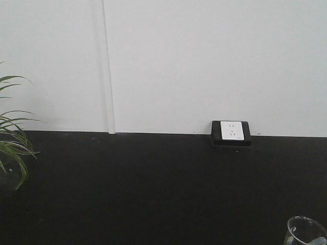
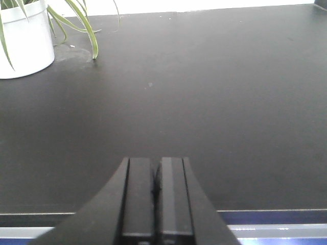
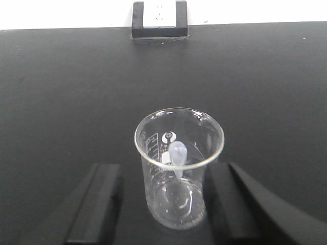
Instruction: Grab transparent chemical and place on left bench
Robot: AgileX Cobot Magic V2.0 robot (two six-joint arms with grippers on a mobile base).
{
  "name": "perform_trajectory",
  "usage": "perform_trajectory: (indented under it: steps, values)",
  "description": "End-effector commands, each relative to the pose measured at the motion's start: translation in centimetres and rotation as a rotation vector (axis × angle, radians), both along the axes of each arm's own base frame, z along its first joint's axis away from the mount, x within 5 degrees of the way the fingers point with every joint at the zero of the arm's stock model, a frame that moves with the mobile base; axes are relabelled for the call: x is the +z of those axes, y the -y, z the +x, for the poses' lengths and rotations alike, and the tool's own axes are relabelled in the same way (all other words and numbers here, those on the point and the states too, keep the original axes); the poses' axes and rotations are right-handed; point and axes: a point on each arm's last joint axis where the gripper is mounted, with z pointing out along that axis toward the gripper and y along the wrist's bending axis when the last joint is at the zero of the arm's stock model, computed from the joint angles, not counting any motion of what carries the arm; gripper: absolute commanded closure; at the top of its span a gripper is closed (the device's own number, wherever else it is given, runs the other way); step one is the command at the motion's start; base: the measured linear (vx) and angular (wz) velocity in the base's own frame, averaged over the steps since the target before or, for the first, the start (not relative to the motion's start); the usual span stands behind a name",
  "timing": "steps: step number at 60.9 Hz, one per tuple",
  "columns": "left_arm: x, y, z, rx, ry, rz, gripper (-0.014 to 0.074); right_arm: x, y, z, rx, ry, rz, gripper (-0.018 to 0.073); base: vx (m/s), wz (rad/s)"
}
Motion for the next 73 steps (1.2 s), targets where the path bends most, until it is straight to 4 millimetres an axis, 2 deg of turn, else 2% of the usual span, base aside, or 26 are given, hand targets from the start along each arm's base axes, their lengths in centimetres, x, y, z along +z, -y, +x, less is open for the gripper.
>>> perform_trajectory:
  steps: [1, 19, 26, 39, 60, 73]
  values:
    - [0.3, 0.0, -0.1, -0.001, 0.081, -0.014, 0.06, 1.4, 0.0, 1.7, 0.01, 0.165, -0.008, 0.0084, 0.0, 0.0]
    - [0.3, 0.0, -0.1, -0.001, 0.081, -0.014, 0.06, -0.9, 0.1, 3.6, 0.02, 0.187, -0.016, 0.0086, 0.0, 0.0]
    - [0.3, 0.0, -0.1, -0.001, 0.081, -0.014, 0.06, -1.4, 0.0, 4.1, 0.022, 0.217, -0.011, 0.0086, 0.0, 0.0]
    - [0.3, 0.0, -0.1, -0.001, 0.081, -0.014, 0.06, -2.8, 0.1, 4.5, 0.022, 0.168, -0.007, 0.0102, 0.0, 0.0]
    - [0.3, 0.0, -0.1, -0.001, 0.081, -0.014, 0.06, -2.1, 0.0, 4.7, 0.036, 0.268, -0.06, 0.0241, 0.0, 0.0]
    - [0.3, 0.0, -0.1, -0.001, 0.081, -0.014, 0.06, -2.2, 0.1, 4.7, 0.028, 0.261, -0.075, 0.0263, 0.0, 0.0]
